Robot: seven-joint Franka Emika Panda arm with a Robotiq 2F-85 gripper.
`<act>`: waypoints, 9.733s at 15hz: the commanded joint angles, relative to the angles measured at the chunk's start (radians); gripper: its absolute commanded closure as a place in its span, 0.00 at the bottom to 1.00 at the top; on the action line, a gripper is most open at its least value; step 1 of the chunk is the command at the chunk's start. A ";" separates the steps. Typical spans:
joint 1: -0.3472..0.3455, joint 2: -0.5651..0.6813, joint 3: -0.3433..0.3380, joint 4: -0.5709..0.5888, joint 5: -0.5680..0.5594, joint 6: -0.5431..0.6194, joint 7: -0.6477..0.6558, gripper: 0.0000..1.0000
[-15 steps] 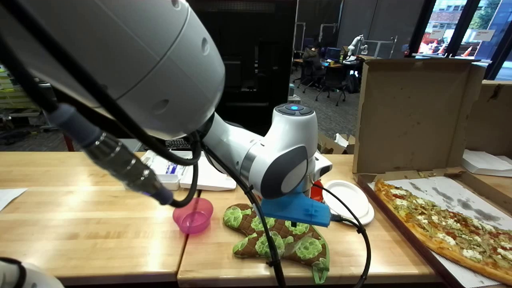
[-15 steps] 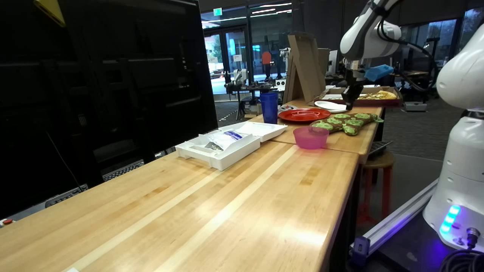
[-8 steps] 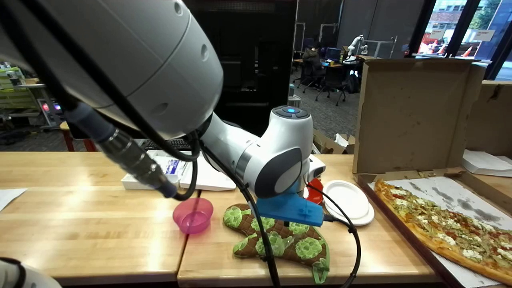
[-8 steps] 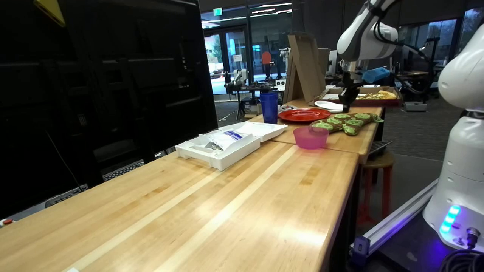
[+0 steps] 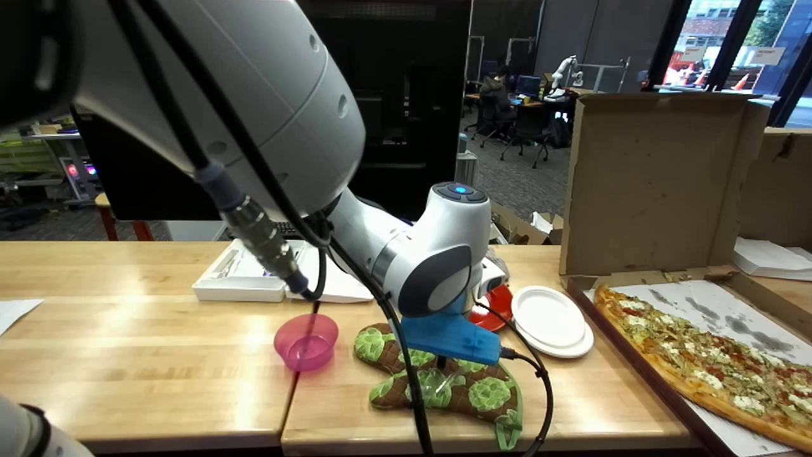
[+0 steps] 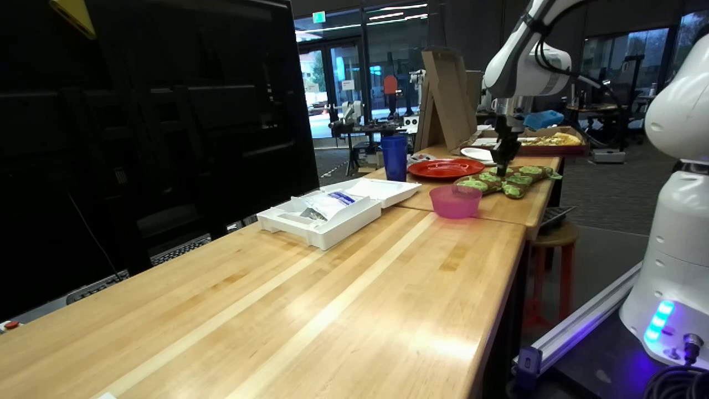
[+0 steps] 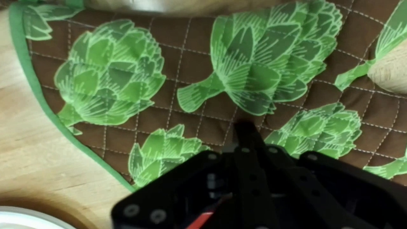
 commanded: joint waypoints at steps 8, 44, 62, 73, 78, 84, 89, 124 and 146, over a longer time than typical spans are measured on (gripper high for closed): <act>-0.058 0.115 -0.007 0.099 0.005 -0.039 -0.006 1.00; -0.008 -0.282 -0.068 -0.123 0.071 0.054 -0.213 0.69; 0.075 -0.294 -0.124 -0.199 0.001 0.331 0.022 0.00; 0.365 -0.442 -0.317 -0.191 0.277 0.019 -0.306 0.00; 0.314 -0.469 -0.249 -0.195 0.269 -0.136 -0.343 0.00; 0.295 -0.475 -0.143 -0.195 0.273 -0.222 -0.338 0.00; 0.324 -0.457 -0.083 -0.189 0.300 -0.274 -0.351 0.00; 0.249 -0.230 0.021 -0.150 0.625 -0.247 -0.684 0.00; 0.166 -0.063 0.050 -0.066 0.650 -0.275 -0.742 0.68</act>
